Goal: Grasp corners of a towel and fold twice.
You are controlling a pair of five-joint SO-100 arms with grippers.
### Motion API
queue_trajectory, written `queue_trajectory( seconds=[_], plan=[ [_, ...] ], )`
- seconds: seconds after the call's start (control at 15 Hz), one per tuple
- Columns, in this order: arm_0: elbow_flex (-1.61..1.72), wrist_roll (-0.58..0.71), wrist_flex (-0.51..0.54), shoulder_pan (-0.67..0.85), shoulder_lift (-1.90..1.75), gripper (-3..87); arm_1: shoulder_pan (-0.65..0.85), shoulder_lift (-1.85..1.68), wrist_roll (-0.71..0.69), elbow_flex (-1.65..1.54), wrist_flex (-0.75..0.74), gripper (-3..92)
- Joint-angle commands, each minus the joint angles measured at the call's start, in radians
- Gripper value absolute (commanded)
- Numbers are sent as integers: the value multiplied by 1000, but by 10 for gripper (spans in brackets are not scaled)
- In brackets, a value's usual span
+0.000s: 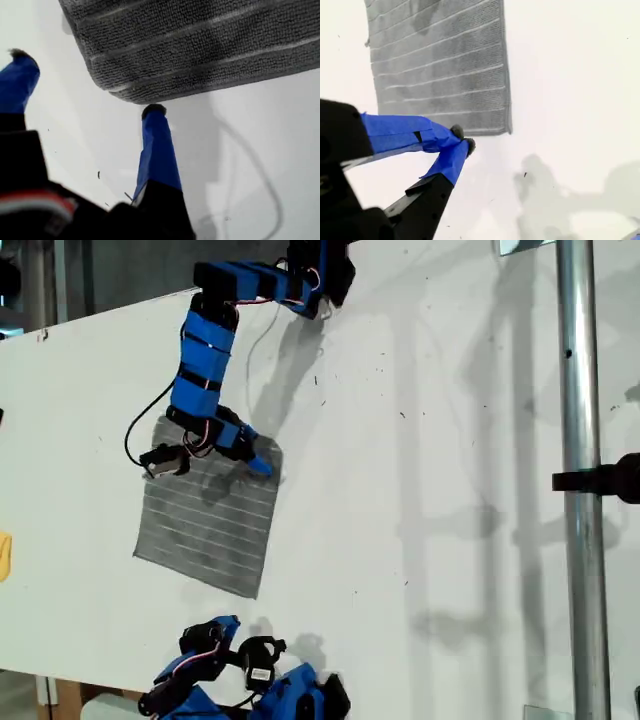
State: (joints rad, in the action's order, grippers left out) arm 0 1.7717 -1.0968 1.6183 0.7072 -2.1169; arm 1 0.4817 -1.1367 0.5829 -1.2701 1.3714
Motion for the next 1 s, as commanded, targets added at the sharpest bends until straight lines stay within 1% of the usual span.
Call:
queue_trajectory(
  seconds=[0.0,0.27,0.33,0.4,0.47,0.6,0.73,0.87,0.93],
  plan=[
    [-2,-12,0,-15,-8,-27,14,32,-12,18,-35,395],
    [46,-28,-23,-15,-44,-27,61,146,-12,35,-74,355],
    [52,-29,-25,-14,-52,-27,61,150,-12,35,-83,301],
    [57,-29,-26,-12,-55,-27,60,150,-8,40,-86,127],
    [60,-29,-26,-12,-55,-27,55,149,-6,44,-86,120],
    [71,-38,-32,-12,-57,-27,46,149,2,61,-74,60],
    [75,-55,-34,-14,-61,-21,31,147,-3,63,-77,40],
    [58,-40,-43,-17,-64,-26,12,147,3,66,-80,30],
    [29,-14,-43,-15,-48,-26,6,146,14,69,-80,-1]
  ],
)
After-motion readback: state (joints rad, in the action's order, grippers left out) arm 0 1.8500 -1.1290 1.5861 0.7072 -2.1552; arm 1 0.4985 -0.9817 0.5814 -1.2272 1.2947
